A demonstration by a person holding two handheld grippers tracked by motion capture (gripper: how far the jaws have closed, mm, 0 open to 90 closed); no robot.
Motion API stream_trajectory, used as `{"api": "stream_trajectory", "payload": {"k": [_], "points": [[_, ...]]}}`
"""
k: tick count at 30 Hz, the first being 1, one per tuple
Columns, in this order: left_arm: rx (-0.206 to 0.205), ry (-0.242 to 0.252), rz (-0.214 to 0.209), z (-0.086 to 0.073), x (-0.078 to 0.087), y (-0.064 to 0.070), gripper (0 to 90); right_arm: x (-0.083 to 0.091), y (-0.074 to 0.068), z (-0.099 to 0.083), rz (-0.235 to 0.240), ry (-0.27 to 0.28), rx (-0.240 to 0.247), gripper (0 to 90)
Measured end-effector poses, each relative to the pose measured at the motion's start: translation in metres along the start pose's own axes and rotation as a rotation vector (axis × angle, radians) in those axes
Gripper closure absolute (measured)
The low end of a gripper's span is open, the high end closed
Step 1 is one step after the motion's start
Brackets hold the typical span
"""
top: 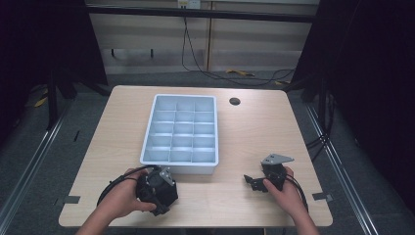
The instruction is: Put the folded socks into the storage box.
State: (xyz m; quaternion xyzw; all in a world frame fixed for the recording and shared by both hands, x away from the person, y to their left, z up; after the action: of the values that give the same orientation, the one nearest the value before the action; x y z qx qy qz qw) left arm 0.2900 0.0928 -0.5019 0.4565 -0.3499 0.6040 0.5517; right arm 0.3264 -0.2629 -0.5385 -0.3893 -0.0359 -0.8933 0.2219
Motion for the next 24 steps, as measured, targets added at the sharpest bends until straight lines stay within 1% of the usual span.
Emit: {"api": "stream_trajectory", "payload": {"k": [1,2,3,4,5,6,7,8,9,10,11,12,13,14,15,16,18,19,23,24], "points": [[-0.001,-0.001,0.013,0.000,-0.001,0.001,30.2,0.000,0.000,0.000,0.000,0.000,0.000,11.7],[-0.037,-0.032,0.045,-0.001,0.000,0.000,36.7,0.000,0.000,0.000,0.000,0.000,0.000,11.7],[-0.042,-0.026,0.066,0.000,-0.002,0.001,41.9,0.000,0.000,0.000,0.000,0.000,0.001,11.7],[-0.042,-0.026,0.066,0.000,-0.002,0.001,46.1,0.000,0.000,0.000,0.000,0.000,0.001,11.7],[-0.057,-0.041,0.079,-0.001,-0.001,0.000,51.7,0.000,0.000,0.000,-0.002,0.001,0.001,11.7],[-0.057,-0.041,0.079,-0.001,-0.001,0.000,52.8,0.000,0.000,0.000,-0.002,0.001,0.001,11.7],[-0.069,-0.052,0.069,0.000,-0.001,0.000,58.1,0.000,0.000,0.000,-0.001,0.000,0.001,11.7],[-0.075,-0.050,0.066,0.000,-0.001,-0.001,58.1,0.000,0.000,0.000,-0.001,0.000,0.001,11.7],[-0.069,-0.055,0.051,0.000,-0.001,-0.002,65.3,0.000,0.000,0.000,0.000,0.000,0.001,11.7],[-0.033,-0.047,0.029,0.000,0.000,-0.004,67.2,0.000,0.000,0.000,0.000,0.000,0.000,11.7],[-0.033,-0.047,0.029,0.000,0.000,-0.004,68.9,0.000,0.000,0.000,0.000,0.000,0.000,11.7],[0.010,-0.029,0.008,-0.001,0.001,-0.006,70.3,0.000,0.000,0.000,-0.001,0.000,0.001,11.7],[0.039,-0.018,0.005,-0.001,0.001,-0.006,70.9,0.000,0.000,0.000,0.000,0.000,0.001,11.7],[0.052,-0.013,0.004,-0.001,0.001,-0.007,71.5,0.000,0.000,0.000,0.000,0.000,0.000,11.8],[0.052,-0.013,0.004,-0.001,0.001,-0.007,72.0,0.000,0.000,0.000,0.000,0.000,0.000,11.8],[0.074,-0.007,0.004,-0.001,0.003,-0.008,72.8,0.000,0.000,0.000,0.000,0.000,0.000,11.7],[0.078,-0.002,0.000,-0.002,0.004,-0.008,73.1,0.000,0.000,0.000,0.000,0.000,0.000,11.7],[0.106,0.003,-0.011,-0.002,0.006,-0.009,73.4,0.000,0.000,0.000,0.000,0.000,0.000,11.7],[0.117,0.003,-0.018,-0.002,0.012,-0.011,73.7,0.000,0.000,0.000,0.000,0.000,-0.001,11.7],[0.111,0.007,-0.001,-0.001,0.018,-0.011,73.7,0.000,0.000,0.000,0.000,0.000,0.000,11.7]]}}
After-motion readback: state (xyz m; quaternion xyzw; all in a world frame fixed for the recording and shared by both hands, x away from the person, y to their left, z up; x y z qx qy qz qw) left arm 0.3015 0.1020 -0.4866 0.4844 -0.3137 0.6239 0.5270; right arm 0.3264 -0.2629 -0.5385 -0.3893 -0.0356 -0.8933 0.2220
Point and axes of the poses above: each handheld gripper's, and its own axes: x roughly backward along the jaws, z roughly out of its top, y roughly to its right, the point moved 5 cm from there along -x, roughly forward along the jaws, and after that the axes turned 9 degrees about -x, right-handed, at the moved point
